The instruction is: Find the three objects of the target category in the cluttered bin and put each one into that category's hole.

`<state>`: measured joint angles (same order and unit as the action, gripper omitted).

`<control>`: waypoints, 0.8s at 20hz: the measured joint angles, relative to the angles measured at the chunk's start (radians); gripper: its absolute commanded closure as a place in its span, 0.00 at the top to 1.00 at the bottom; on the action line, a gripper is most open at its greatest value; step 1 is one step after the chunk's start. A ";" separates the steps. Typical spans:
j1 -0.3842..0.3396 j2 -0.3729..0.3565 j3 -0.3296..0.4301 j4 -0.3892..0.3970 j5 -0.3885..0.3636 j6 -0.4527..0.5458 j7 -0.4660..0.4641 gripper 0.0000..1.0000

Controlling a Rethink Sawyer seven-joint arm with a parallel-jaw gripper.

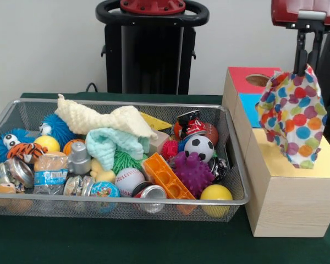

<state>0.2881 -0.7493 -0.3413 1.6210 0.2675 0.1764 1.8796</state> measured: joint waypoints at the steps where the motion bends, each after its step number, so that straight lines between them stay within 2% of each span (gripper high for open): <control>1: 0.006 0.004 -0.003 -0.002 0.008 0.000 0.000 0.00; 5: 0.013 0.019 -0.005 -0.003 0.035 0.000 0.001 0.00; 16: -0.093 0.057 0.044 0.019 0.061 -0.040 0.001 0.00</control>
<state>0.1948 -0.6918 -0.2969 1.6401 0.3286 0.1361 1.8803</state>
